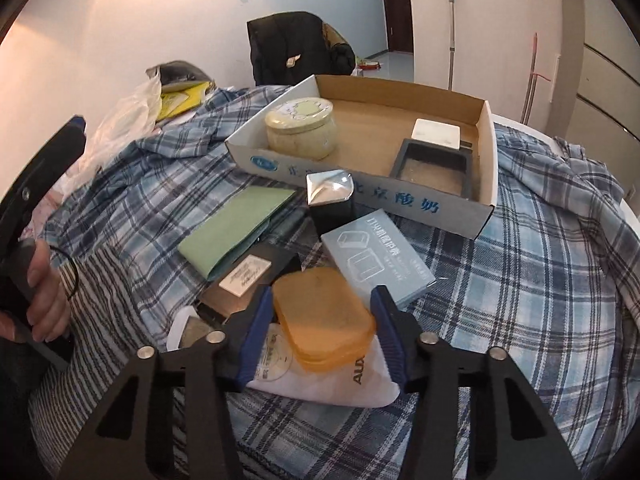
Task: Organize rigid objects
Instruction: 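Grasp the orange plastic case with the right gripper and lift it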
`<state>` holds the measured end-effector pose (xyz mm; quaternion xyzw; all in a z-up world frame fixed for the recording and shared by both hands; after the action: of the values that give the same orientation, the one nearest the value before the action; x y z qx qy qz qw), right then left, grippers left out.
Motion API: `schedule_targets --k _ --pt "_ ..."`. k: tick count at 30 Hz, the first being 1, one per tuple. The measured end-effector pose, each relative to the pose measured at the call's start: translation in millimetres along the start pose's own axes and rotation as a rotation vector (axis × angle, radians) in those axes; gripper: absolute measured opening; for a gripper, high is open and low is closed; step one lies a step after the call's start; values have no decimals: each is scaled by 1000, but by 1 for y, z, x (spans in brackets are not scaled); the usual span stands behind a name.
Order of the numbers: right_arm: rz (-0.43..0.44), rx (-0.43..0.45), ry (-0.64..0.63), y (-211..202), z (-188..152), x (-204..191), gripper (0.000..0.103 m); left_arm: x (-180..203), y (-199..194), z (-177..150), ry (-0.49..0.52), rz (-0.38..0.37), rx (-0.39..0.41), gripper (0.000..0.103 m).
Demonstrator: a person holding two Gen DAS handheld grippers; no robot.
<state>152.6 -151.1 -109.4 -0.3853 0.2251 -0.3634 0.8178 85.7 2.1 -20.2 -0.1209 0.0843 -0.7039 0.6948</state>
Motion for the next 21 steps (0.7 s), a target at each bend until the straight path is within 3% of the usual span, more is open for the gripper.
schedule_targets --k 11,17,19,21 --pt "-90 -82 -94 -12 -8 -10 42 -1 1 -1 -5 4 -3 103" --pt "-88 -107 1 -21 -26 1 42 -3 3 -1 -10 11 -9 103" --pt "-73 -98 2 -24 -29 -1 43 -3 3 -1 -9 11 -9 103" --pt "-80 -89 -23 -26 -29 -4 51 -3 2 -1 -7 12 -6 103"
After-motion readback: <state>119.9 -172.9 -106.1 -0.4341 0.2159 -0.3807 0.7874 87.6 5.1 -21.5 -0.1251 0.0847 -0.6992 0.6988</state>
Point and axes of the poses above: each gripper's, at about its wrist camera, not at the fingertips, and y roughly the way its jaws point, x to its right, z to its top, the point moved 5 cm from there along y, roughly the way its jaws point, and after that the axes turned 4 degrees about -y, right-handed, at the moved point
